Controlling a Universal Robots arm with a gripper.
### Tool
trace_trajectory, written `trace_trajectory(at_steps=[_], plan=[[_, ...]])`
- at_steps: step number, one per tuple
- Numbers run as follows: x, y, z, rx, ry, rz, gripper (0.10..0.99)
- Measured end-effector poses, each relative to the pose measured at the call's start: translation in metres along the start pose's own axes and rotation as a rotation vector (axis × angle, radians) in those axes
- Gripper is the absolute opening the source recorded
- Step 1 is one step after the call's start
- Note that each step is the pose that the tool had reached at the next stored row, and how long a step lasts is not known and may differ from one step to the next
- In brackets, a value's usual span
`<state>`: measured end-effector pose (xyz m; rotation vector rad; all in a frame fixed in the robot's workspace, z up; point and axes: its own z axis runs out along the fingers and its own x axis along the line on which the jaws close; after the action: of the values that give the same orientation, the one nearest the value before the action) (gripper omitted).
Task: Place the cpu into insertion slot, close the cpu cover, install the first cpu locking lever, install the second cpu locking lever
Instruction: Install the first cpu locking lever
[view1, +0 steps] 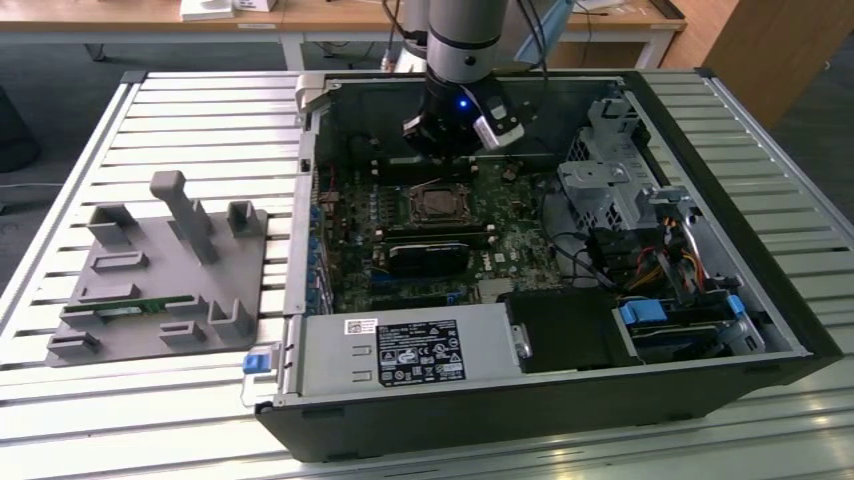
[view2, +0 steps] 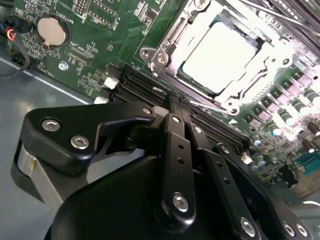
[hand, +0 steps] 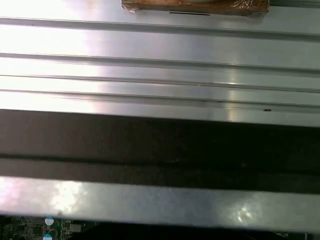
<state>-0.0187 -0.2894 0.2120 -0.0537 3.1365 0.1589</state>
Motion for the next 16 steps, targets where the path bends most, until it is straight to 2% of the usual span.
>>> trace_trajectory(at_steps=[5, 10, 13, 16], plan=[[-0.0028, -0.0003, 0.0095, 0.006, 0.0001, 0.000, 0.106], [-0.0030, -0.0006, 0.0133, 0.011, 0.0004, 0.000, 0.106], [-0.0030, -0.0007, 0.0138, 0.012, 0.0005, 0.000, 0.106], [-0.0030, -0.0004, 0.0107, 0.012, 0.0003, 0.000, 0.106]])
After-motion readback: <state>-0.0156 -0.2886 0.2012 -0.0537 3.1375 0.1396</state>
